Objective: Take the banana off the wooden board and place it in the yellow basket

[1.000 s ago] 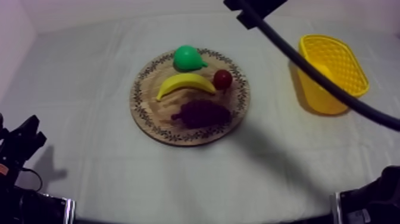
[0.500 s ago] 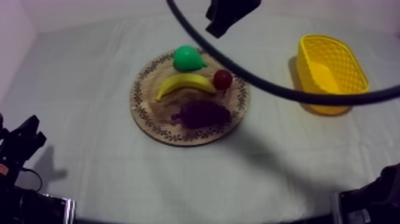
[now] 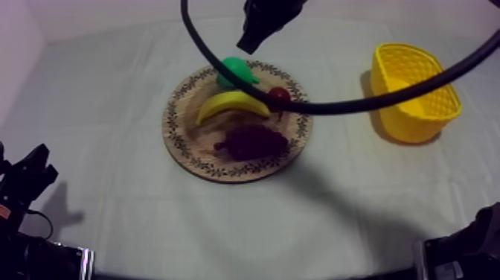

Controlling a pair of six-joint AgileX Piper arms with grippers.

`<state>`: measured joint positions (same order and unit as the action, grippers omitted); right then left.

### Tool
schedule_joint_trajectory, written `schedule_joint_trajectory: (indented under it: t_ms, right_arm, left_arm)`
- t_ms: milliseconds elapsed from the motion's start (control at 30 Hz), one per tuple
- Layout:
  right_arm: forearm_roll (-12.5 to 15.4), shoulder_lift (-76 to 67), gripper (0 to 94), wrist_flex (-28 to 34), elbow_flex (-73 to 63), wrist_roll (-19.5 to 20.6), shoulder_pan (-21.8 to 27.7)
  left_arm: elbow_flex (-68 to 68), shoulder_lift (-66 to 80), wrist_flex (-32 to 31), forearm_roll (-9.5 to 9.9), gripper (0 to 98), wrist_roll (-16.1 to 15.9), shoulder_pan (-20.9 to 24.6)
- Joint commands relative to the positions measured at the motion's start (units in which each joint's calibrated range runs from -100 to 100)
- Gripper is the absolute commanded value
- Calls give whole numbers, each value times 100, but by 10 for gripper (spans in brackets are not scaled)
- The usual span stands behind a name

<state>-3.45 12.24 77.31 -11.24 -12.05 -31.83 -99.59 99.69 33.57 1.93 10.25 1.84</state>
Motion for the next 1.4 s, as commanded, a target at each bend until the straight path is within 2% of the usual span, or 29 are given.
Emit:
schedule_joint_trajectory:
  t_ms: [0,167,333,767,1367]
  right_arm:
    - [-16,6,94,-27,-40,13,6]
    - [-51,40,333,-56,-137,28,20]
    - [-51,88,435,-69,-166,-63,22]
    - [-56,522,476,-199,47,-307,49]
    - [198,2288,471,-401,-488,-601,93]
  left_arm:
    - [4,5,-2,0,0,-2,1]
    - [4,5,-2,0,0,-2,1]
    - [4,5,-2,0,0,-3,1]
    - [4,5,-2,0,0,-2,1]
    - [4,5,-2,0,0,-2,1]
